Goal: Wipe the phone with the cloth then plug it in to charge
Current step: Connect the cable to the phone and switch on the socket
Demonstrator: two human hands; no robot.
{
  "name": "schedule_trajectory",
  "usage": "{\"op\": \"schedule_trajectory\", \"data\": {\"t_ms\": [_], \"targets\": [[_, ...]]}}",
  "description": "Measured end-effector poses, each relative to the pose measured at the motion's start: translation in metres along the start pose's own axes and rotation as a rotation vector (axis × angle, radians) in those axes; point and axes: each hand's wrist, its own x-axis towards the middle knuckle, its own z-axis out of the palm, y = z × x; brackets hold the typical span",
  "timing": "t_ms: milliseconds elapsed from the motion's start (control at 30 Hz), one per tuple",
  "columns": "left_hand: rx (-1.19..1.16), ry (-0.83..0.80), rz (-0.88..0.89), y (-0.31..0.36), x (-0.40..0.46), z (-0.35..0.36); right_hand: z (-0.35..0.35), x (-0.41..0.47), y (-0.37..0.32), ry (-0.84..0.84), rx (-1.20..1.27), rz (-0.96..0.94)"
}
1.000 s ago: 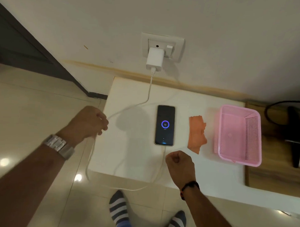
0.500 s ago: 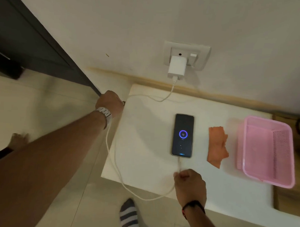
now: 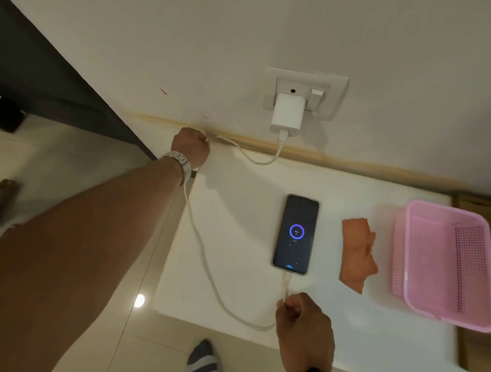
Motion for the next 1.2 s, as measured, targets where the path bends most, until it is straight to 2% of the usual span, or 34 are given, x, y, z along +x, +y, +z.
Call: {"op": "schedule_trajectory", "data": {"t_ms": [133,267,400,467,533,667,733,767,867,967,1033,1133,1200], "targets": [[-0.095,-0.060,-0.024,0.001,0.008,0.001,0.001,0.000,0.000,0.001,0.004,-0.012],[-0.225,-0.194,-0.195,0.007,0.013,0.006,0.006,0.000,-0.004,-0.001,0.036,0.008],[-0.326,-0.206,-0.284,-0.002,0.013,0.008,0.010,0.000,-0.011,0.034,0.121,0.079],[-0.163,-0.056,-0.219,-0.009,0.005,0.008,0.012,0.000,-0.013,0.062,0.150,0.103],[-0.007,0.138,-0.062,-0.010,-0.018,0.010,0.014,-0.001,-0.013,0.078,0.165,0.121],[0.014,0.254,0.307,-0.020,-0.088,0.019,0.015,0.001,-0.014,0.087,0.202,0.163],[-0.043,0.188,0.319,-0.028,-0.127,0.029,0.015,0.006,-0.015,0.082,0.200,0.163],[-0.068,0.078,0.264,-0.032,-0.147,0.036,0.014,0.008,-0.016,0.078,0.195,0.162],[-0.228,-0.392,-0.043,-0.043,-0.209,0.065,0.014,0.009,-0.017,0.074,0.184,0.138],[-0.412,-0.595,-0.247,-0.046,-0.249,0.082,0.014,0.008,-0.015,0.082,0.170,0.094],[-0.423,-0.599,-0.263,-0.039,-0.256,0.088,0.012,0.010,-0.011,0.081,0.158,0.076],[-0.115,-0.447,-0.108,-0.028,-0.246,0.091,0.007,0.016,-0.007,0.126,0.209,0.086],[-0.006,-0.328,0.007,-0.023,-0.238,0.091,0.000,0.025,-0.007,0.186,0.285,0.077]]}}
